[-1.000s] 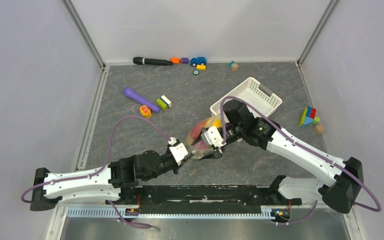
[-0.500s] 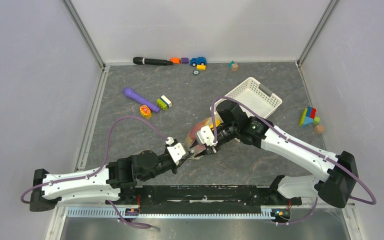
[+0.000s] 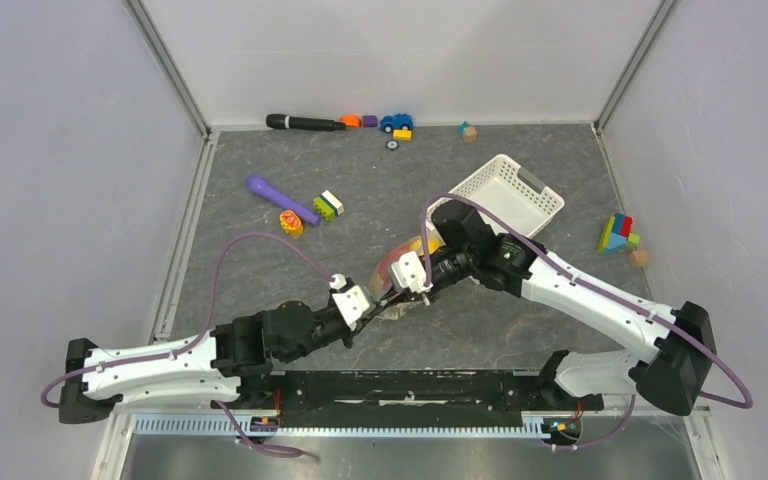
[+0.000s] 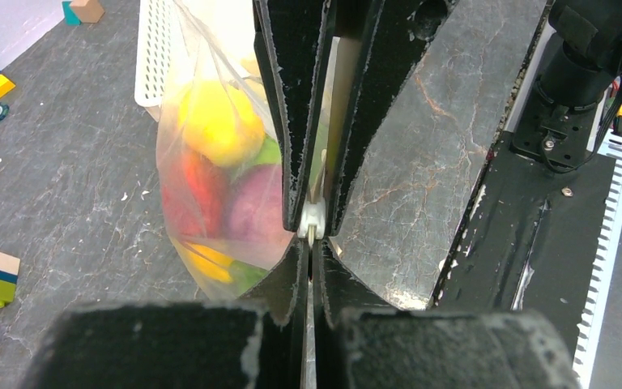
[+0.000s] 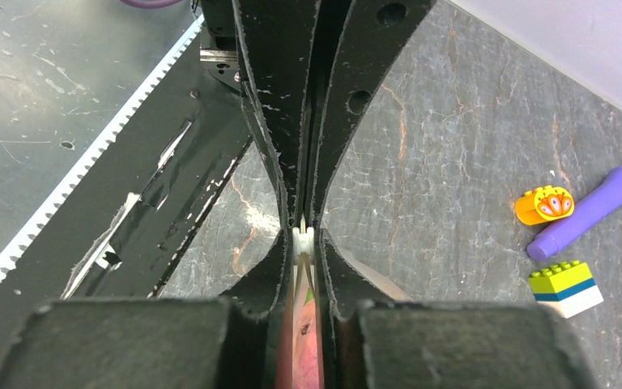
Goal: Place the food in the zip-top bag and seal the zipper
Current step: Zip the zipper food storage bag at the center of the board.
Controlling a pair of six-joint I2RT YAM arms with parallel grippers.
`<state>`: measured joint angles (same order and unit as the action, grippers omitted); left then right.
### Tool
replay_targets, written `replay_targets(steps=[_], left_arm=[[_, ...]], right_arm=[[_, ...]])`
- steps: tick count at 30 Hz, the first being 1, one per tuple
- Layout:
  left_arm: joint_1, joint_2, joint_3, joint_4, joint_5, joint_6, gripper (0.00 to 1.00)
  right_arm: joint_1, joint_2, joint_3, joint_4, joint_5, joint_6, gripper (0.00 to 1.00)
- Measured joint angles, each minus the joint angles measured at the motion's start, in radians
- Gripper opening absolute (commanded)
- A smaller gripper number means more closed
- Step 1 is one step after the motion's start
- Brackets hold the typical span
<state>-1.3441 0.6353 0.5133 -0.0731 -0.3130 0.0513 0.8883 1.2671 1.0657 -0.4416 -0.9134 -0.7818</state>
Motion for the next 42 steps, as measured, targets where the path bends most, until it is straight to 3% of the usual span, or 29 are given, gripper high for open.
replay_targets(steps=[3,42], left_arm=[[0.000,-0.001,0.000,0.000,-0.001,0.000,0.02],[0.000,-0.148,-0.063,-0.007,-0.138,-0.055,0.02]], right_arm=[[0.000,0.000,0.000,0.002,0.005,0.002,0.00],[0.013,-0.005,0.013,0.060,0.177,0.090,0.00]])
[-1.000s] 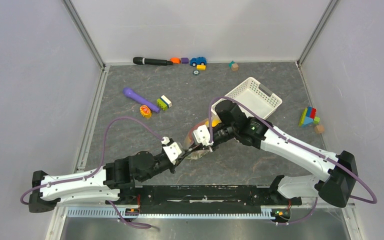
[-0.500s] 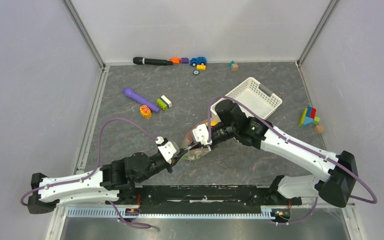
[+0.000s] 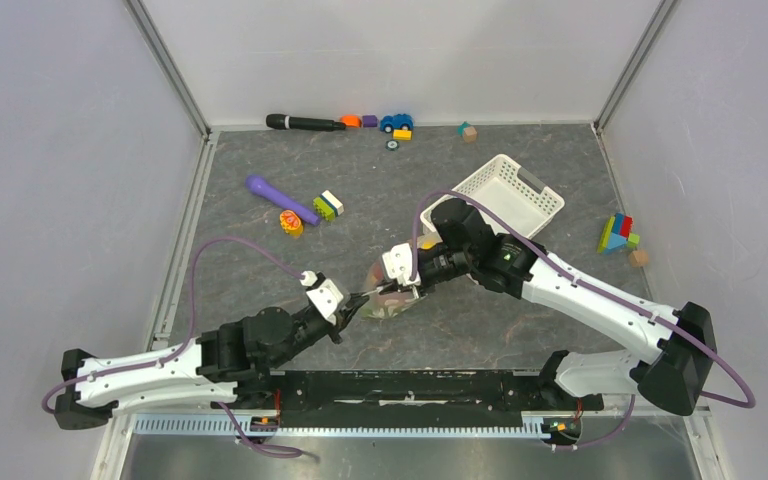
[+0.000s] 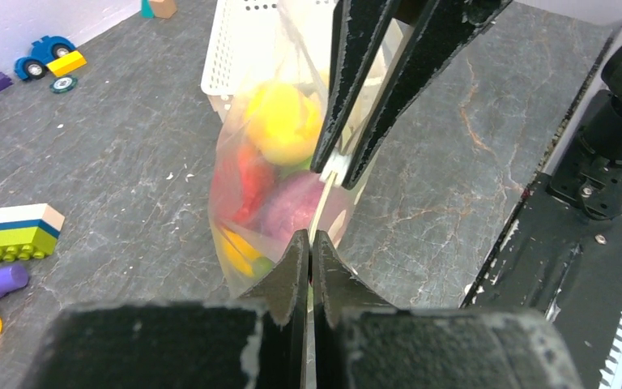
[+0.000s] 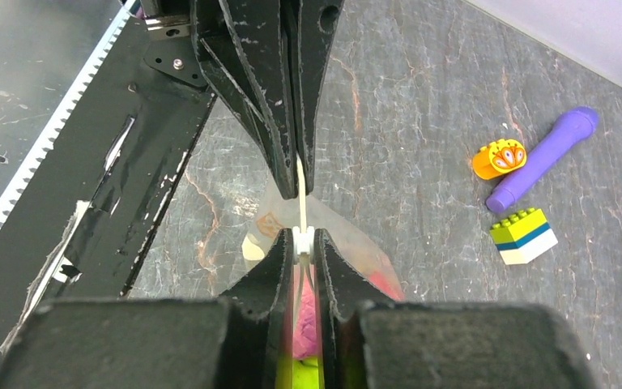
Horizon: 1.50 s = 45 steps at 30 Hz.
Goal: Place the food in the zip-top bag and seal the zipper
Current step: Zip the zipper food storage bag at the center of the board.
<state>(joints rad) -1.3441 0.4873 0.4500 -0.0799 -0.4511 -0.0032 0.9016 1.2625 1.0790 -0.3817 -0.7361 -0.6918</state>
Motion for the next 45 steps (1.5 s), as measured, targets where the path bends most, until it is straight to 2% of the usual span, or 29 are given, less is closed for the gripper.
replay_targets(steps=[19,45], left_arm=[[0.000,-0.084,-0.040,0.006,-0.132,-0.076,0.02],[-0.006,0.080,0.032,0.020,-0.483,-0.247,0.02]], right_arm=[[0.000,-0.003,0.000,0.016,0.099,0.030,0.01],[-0.007,-0.025,-0.031,0.097,0.319,0.136,0.01]])
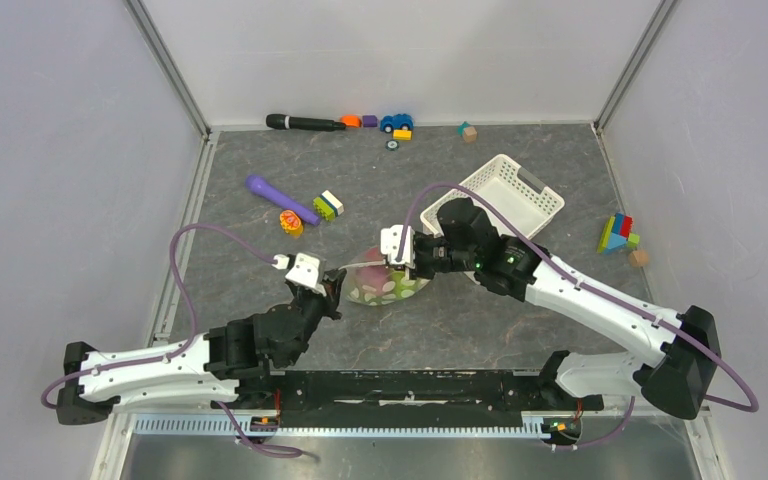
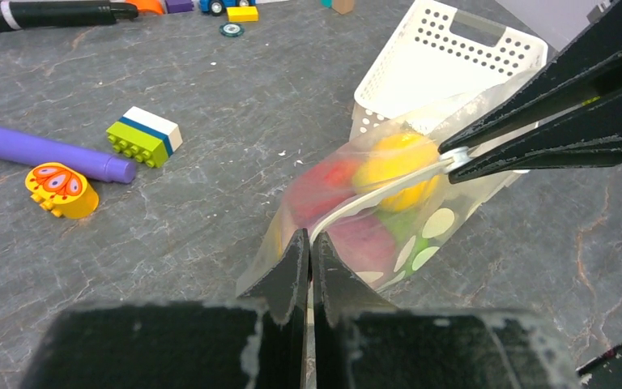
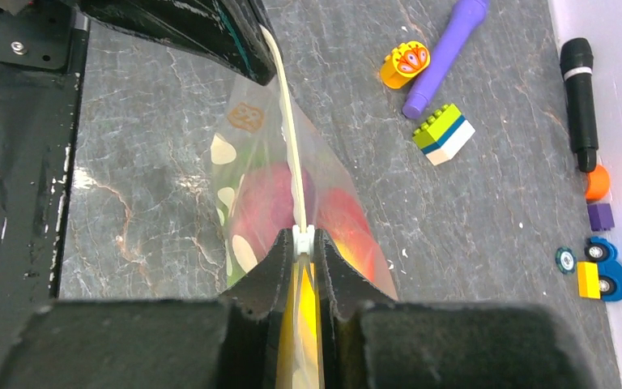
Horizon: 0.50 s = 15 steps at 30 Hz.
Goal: Place the food in the zip-top bag and seal the zipper
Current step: Zip the zipper food storage bag at the center of the board.
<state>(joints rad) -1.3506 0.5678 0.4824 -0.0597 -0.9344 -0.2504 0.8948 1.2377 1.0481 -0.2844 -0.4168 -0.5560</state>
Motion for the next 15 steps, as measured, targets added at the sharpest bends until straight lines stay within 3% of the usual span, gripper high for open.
replay_targets(steps=[15], left_arm=[[0.000,-0.059,0.018,-0.089,-0.138,-0.078,0.02]], right_arm=[[-0.015,-0.026,-0.029,0.008,0.063,0.025,0.00]])
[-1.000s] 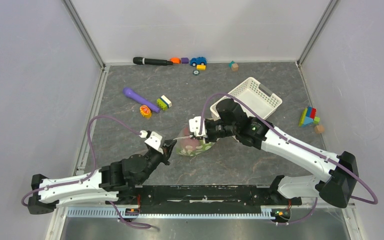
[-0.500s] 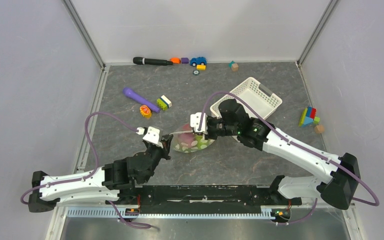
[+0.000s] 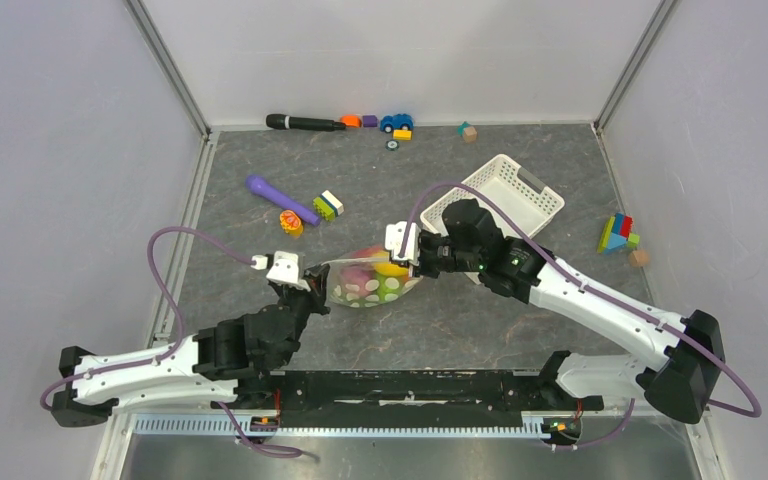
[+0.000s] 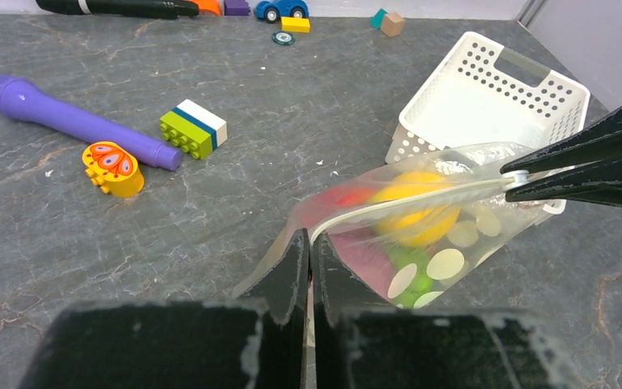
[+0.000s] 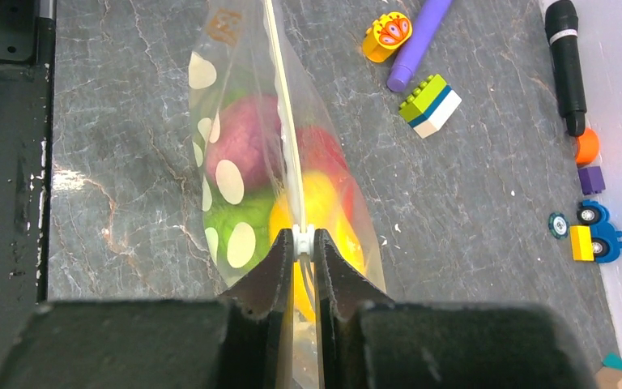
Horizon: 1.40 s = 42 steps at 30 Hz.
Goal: Place the food in the zip-top bag and seal the zipper
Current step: Zip the zipper food storage bag at the center of the board.
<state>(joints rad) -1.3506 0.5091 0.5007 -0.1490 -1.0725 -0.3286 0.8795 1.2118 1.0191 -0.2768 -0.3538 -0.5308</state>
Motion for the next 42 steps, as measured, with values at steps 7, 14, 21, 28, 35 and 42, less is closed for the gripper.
replay_targets(steps=[7,14,21,28,35,42], left_arm=[[0.000,0.006,0.041,-0.098,-0.036,-0.079,0.02],[0.000,0.043,0.104,-0.215,-0.074,-0.176,0.02],[0.000,0.092,0.152,-0.331,-0.107,-0.282,0.02],[0.000,0.098,0.169,-0.397,-0.131,-0.340,0.02],[0.000,0.112,0.189,-0.447,-0.153,-0.380,0.02],[0.000,0.122,0.208,-0.487,-0.158,-0.411,0.02]], right_arm=[[-0.010,0.000,-0.002,0.000,0.019,0.013,0.00],[-0.022,0.000,-0.005,0.000,0.053,0.024,0.00],[-0.045,-0.001,-0.020,0.003,0.084,0.037,0.00],[-0.086,-0.002,-0.031,0.002,0.102,0.039,0.00],[-0.134,-0.002,-0.036,-0.003,0.101,0.044,0.00],[-0.172,-0.002,-0.050,-0.002,0.093,0.048,0.01]])
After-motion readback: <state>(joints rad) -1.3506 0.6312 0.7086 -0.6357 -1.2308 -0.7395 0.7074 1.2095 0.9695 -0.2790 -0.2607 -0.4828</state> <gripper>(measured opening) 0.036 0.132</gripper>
